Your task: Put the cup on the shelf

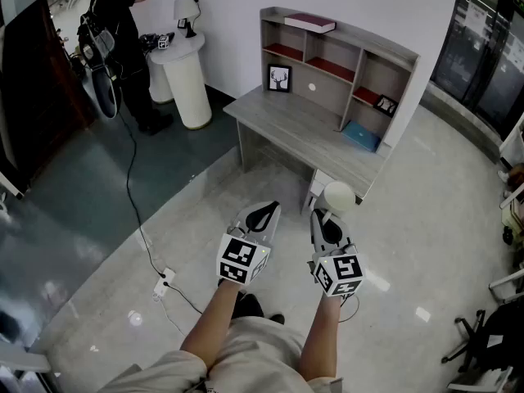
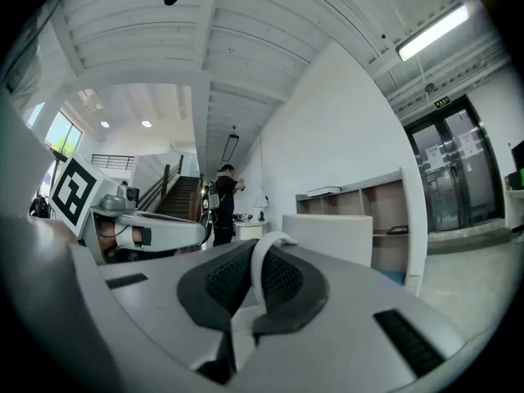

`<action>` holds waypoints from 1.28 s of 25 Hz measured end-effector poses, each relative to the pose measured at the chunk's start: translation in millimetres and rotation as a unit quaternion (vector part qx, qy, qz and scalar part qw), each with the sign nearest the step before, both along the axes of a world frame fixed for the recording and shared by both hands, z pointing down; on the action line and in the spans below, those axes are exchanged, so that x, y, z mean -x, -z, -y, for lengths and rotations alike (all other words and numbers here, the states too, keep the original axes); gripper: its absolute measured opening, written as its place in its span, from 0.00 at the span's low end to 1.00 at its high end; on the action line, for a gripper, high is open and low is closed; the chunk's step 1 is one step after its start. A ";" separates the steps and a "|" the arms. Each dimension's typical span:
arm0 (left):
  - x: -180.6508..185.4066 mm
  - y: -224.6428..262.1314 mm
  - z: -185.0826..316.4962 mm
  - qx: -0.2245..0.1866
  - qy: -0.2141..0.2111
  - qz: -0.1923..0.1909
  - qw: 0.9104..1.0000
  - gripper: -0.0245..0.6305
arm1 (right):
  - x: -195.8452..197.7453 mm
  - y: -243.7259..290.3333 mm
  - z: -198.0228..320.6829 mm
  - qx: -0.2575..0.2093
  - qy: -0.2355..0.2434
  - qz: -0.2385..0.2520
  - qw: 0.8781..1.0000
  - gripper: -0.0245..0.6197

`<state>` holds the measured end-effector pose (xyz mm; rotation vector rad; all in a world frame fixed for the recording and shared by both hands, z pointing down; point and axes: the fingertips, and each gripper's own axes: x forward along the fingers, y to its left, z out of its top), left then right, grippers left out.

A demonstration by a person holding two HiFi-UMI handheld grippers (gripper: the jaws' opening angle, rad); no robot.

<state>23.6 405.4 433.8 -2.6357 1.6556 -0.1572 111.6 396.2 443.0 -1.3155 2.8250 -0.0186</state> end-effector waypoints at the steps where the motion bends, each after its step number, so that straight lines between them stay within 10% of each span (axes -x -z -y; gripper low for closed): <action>1: 0.8 -1.1 0.5 0.000 0.000 -0.002 1.000 0.05 | 0.5 -1.1 0.8 0.001 0.000 -0.001 1.000 0.06; 32: 57.8 -0.6 78.1 0.001 0.019 -0.015 1.000 0.05 | 24.6 -2.3 68.1 0.018 0.016 0.028 0.999 0.06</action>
